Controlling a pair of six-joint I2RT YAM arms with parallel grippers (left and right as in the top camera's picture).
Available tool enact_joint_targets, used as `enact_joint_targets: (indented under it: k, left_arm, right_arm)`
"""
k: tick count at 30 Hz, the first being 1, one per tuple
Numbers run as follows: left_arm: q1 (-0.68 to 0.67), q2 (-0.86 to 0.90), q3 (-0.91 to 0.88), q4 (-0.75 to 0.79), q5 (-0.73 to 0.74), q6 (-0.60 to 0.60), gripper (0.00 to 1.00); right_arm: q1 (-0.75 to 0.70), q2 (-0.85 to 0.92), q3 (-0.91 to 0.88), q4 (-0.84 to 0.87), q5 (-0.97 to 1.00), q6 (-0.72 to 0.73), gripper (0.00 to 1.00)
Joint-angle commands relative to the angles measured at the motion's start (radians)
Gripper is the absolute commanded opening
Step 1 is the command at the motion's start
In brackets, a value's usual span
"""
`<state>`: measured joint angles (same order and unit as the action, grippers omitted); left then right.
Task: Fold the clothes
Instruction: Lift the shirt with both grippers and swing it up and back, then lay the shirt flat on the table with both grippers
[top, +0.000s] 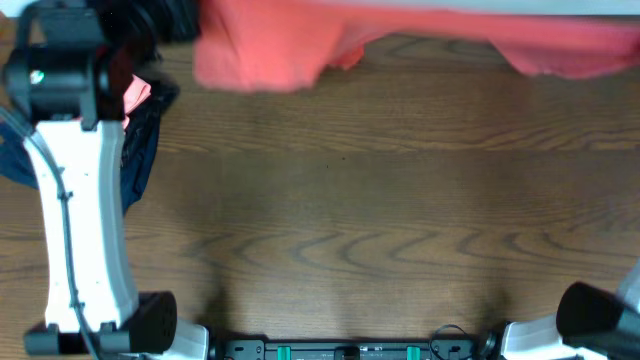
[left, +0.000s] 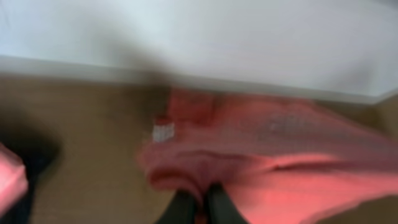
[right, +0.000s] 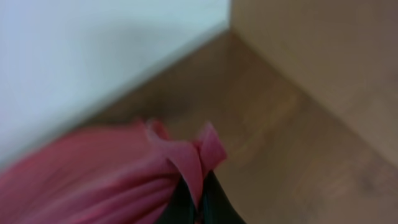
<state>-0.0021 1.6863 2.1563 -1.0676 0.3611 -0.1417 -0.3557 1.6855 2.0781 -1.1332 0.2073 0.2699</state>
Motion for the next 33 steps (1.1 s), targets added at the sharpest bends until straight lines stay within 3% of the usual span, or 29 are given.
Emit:
enact_joint_targets:
  k: [1,7,16,23,29,33]
  left_arm:
    - [0.029,0.041,-0.025,-0.175,-0.075,0.007,0.06]
    - [0.023,0.11,-0.157,-0.44,-0.073,0.007,0.07]
    - [-0.024,0.104,-0.638,-0.466,-0.074,0.019,0.06]
    - [-0.03,0.0,-0.943,-0.377,-0.073,0.032,0.06]
    - [-0.03,-0.078,-0.952,-0.227,0.007,0.033,0.06]
    - [-0.03,-0.09,-0.952,0.007,0.166,0.033,0.06]
  right_arm:
    - [-0.026,0.075,-0.048,-0.086,0.191,-0.024,0.01]
    - [-0.033,0.146,-0.234,-0.27,0.191,0.019,0.01]
    - [-0.143,0.147,-0.658,-0.205,0.207,0.156,0.01]
    - [-0.175,0.146,-0.704,-0.226,0.149,0.156,0.01]
    - [-0.148,0.146,-0.704,-0.172,0.042,0.106,0.01]
    - [-0.13,0.146,-0.704,-0.072,-0.022,0.088,0.01]
